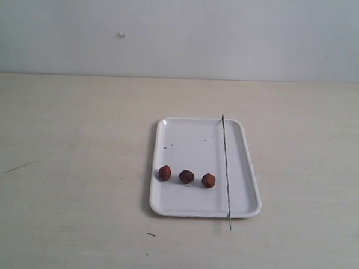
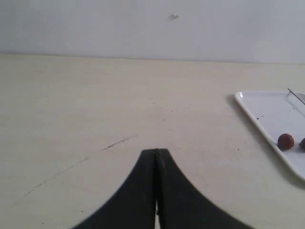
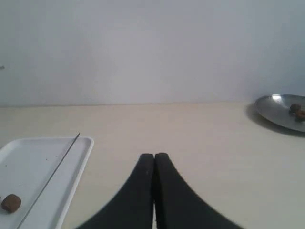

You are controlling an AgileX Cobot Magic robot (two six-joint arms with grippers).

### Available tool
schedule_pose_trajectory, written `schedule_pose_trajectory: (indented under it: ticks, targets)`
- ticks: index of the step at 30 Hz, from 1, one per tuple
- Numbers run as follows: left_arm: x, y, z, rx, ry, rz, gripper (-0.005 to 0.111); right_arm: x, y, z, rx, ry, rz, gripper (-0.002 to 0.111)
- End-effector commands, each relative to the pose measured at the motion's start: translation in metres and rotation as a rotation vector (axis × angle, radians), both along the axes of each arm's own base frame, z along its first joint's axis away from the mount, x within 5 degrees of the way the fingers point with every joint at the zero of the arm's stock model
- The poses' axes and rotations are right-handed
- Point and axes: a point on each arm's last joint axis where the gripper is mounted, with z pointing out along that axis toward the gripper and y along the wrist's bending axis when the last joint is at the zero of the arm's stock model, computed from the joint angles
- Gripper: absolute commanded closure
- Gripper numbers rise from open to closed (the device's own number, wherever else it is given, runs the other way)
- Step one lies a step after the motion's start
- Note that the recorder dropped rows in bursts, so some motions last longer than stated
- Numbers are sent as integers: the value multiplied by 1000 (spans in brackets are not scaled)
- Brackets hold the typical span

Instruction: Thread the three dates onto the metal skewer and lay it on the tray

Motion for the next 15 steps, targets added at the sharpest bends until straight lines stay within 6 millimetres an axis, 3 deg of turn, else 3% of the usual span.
schedule_pose_trajectory:
  ticks: [1, 15]
  targets:
    - [0, 0, 0, -14, -6, 1, 107, 0, -1, 6, -8, -75, -12, 108]
    - [0, 0, 0, -14, -6, 1, 107, 0, -2, 14, 33, -175, -21, 108]
